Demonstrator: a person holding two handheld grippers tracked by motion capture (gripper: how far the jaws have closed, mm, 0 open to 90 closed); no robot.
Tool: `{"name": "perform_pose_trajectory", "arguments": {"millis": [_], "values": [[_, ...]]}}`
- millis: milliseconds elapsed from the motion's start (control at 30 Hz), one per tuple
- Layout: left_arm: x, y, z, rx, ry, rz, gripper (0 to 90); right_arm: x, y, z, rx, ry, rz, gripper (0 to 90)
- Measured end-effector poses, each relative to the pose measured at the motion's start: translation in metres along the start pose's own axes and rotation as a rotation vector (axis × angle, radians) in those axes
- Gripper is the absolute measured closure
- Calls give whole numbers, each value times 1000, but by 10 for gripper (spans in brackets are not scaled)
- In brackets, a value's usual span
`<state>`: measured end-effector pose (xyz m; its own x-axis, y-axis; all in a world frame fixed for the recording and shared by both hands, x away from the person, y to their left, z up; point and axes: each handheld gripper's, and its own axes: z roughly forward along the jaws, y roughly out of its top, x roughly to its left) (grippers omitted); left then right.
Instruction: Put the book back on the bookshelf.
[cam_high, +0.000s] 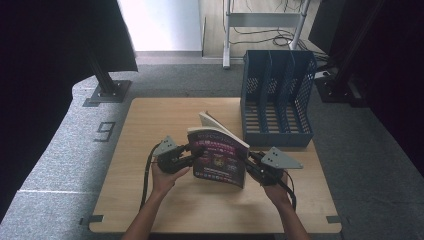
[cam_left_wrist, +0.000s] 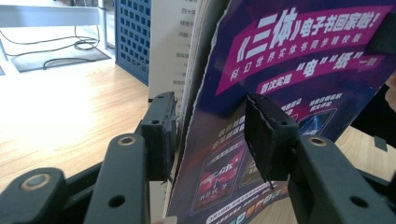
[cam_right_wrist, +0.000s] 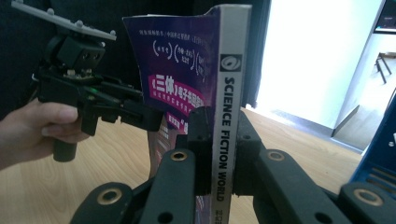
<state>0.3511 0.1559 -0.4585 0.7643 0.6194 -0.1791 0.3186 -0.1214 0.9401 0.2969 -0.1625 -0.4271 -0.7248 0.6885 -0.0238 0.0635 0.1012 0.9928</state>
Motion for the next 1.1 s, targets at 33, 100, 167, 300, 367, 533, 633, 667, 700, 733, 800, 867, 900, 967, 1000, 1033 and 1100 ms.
{"name": "perform_pose_trajectory", "arguments": {"millis": [33, 100, 167, 300, 367, 533, 633, 667, 700, 733, 800, 867, 900, 967, 1000, 1033, 1100], "values": [[0, 0, 0, -1, 2, -1, 532, 1, 0, 0, 1, 1, -3, 808], [1, 1, 1, 1, 6, -1, 511, 1, 0, -1, 1, 12, -10, 809], [1, 3, 1, 0, 10, 1, 496, 1, 0, -1, 0, 18, -14, 809], [0, 7, 4, 8, 20, 10, 425, 1, 0, -1, 0, 19, -14, 809], [-1, 10, 6, 8, 23, 23, 411, 1, 0, -1, 1, 22, -14, 808], [0, 18, 10, 12, 22, 36, 346, 1, 0, -2, 2, 32, -23, 809], [1, 22, 12, 19, 21, 38, 305, 1, 0, -3, 1, 40, -24, 809], [2, 23, 13, 20, 22, 41, 295, 1, 0, -3, 1, 42, -25, 809], [2, 24, 14, 20, 22, 44, 283, 0, 0, -3, 1, 44, -25, 809], [2, 25, 14, 18, 23, 47, 275, 0, 0, -3, 1, 45, -25, 809], [1, 27, 15, 12, 19, 53, 262, 0, 0, -3, 1, 48, -22, 809], [0, 29, 16, 6, 13, 57, 262, 0, 0, -3, 0, 52, -20, 808], [-1, 30, 17, 7, 8, 59, 262, 0, 0, -3, 0, 54, -19, 808], [-3, 31, 18, 6, 2, 66, 262, -1, 0, -3, -2, 58, -19, 808], [-3, 31, 18, 5, 0, 67, 262, -1, 0, -3, -3, 60, -19, 807], [-4, 32, 18, 7, -7, 65, 263, -1, 0, -3, -3, 61, -19, 805], [-5, 33, 19, 15, -22, 58, 274, -1, -1, -3, -4, 67, -15, 794]]}}
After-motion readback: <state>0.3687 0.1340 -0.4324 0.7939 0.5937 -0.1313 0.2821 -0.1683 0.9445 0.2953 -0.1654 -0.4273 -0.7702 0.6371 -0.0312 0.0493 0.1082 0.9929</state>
